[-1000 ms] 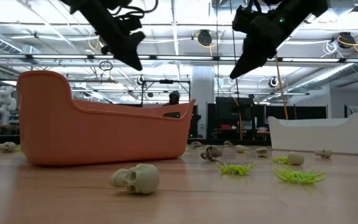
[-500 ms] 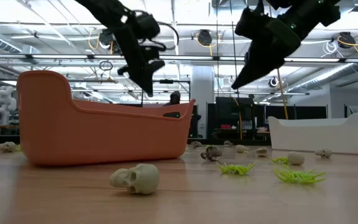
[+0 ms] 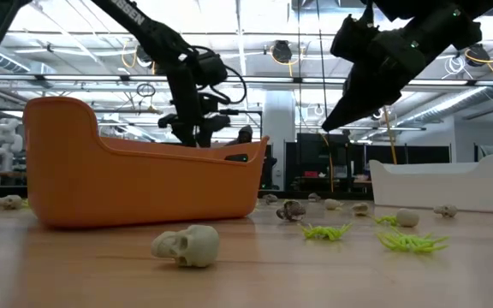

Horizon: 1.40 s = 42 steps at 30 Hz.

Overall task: Sort Halloween decoration
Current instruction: Put the small white skull toy into the orange bin

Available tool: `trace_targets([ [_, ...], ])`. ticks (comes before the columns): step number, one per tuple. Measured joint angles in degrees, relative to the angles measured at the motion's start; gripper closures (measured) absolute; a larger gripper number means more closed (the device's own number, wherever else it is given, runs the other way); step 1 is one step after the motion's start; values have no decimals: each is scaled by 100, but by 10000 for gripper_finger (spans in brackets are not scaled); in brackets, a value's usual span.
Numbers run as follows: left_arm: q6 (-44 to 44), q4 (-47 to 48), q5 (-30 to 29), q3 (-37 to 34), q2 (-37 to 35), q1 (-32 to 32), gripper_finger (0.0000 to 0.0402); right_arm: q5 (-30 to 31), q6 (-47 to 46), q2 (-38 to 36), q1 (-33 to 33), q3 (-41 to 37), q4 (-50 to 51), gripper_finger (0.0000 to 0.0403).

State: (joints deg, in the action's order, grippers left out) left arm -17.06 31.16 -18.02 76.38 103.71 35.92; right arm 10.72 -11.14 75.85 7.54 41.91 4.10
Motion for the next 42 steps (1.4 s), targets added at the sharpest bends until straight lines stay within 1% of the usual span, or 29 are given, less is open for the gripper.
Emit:
trace_targets([
  [4,-110,-75,52,0,196,56,224,0,15,0,90,-8,-3,403],
  [7,-382,0,311,0,342,133,224,0,73,-2,99,-8,-2,403],
  [13,-803,-67,390,0,571,52,224,0,261,-2,99,-8,0,403],
  [17,-960,-115,291,-2,607,33,224,2,468,-2,99,-8,2,403],
  [23,-1269,-127,322,-2,638,101,224,2,830,-2,78,-8,-2,403],
  [28,-1418,-129,319,-2,657,-35,224,0,797,-2,83,-8,-132,403],
  [33,-1425,-187,-35,-2,657,-144,224,0,595,-2,165,-8,-233,403],
  [42,-1609,-341,11,-2,919,-144,224,11,814,-4,186,-8,-341,403],
])
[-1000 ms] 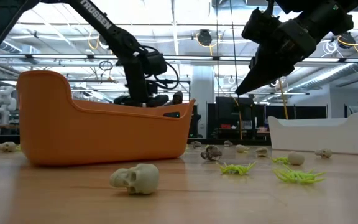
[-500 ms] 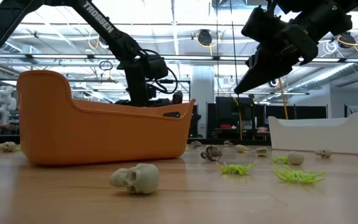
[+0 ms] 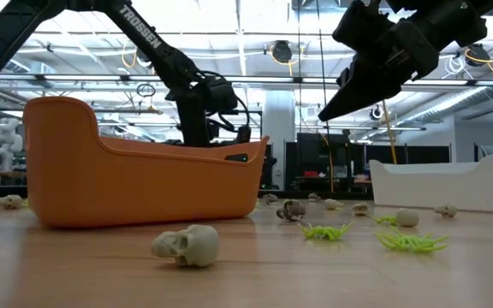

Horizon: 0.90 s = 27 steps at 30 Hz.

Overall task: Sort Halloween decoration
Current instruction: Put the small white skull toy into the orange bin

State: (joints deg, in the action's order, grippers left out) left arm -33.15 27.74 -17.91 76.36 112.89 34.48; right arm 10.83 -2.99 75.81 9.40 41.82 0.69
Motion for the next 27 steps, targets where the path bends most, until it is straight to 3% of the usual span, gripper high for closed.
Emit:
trace_targets([
  [11,-251,-4,-79,-2,114,0,224,-5,-73,0,-2,0,-96,403],
  [15,-257,-67,-443,0,218,-3,224,-7,-25,0,-2,0,-99,403],
  [27,-411,-420,-305,-8,498,160,224,-9,403,0,-4,2,-276,403],
])
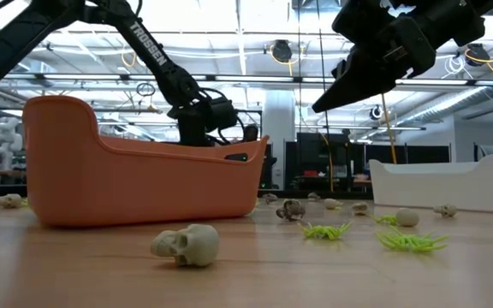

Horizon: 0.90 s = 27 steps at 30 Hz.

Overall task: Sort Halloween decoration
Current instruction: Put the small white skull toy into the orange bin

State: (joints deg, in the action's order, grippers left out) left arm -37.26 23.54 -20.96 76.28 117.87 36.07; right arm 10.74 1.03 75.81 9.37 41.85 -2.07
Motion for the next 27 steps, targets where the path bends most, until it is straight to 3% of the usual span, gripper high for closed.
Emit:
trace_targets([
  [27,-37,-207,-74,12,161,140,229,-26,133,0,11,0,11,403],
])
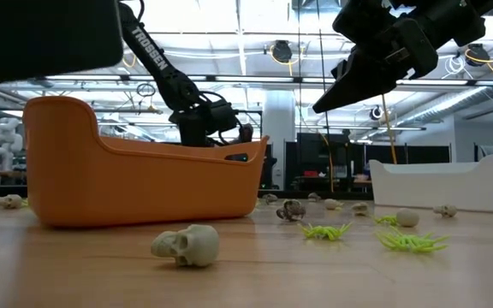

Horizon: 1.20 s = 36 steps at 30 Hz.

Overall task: Sort Halloween decoration
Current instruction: Put the small white skull toy into the orange bin

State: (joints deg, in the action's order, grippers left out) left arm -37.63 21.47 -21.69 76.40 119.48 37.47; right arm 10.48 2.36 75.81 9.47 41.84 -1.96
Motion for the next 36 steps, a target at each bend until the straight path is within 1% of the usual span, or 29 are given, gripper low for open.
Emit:
trace_targets([
  [3,53,36,-6,2,2,0,249,2,-17,0,0,0,0,403],
  [9,273,57,-87,2,9,-4,310,0,-164,0,0,0,0,403],
  [13,520,100,-114,4,9,-2,346,0,-189,0,0,0,0,403],
  [16,772,117,-139,4,9,0,365,-1,-266,0,0,0,0,403],
  [19,967,121,-137,4,9,0,373,-3,-408,0,2,0,2,403],
  [24,1015,124,-131,4,9,2,376,-3,-594,0,1,0,17,403],
  [28,1224,183,-71,-3,-55,10,377,-3,-620,0,1,0,70,403],
  [31,1443,331,196,-22,-222,2,377,-5,-622,0,2,-1,148,403],
  [36,1786,447,938,-22,-678,-167,378,-7,-762,0,2,-186,215,403],
])
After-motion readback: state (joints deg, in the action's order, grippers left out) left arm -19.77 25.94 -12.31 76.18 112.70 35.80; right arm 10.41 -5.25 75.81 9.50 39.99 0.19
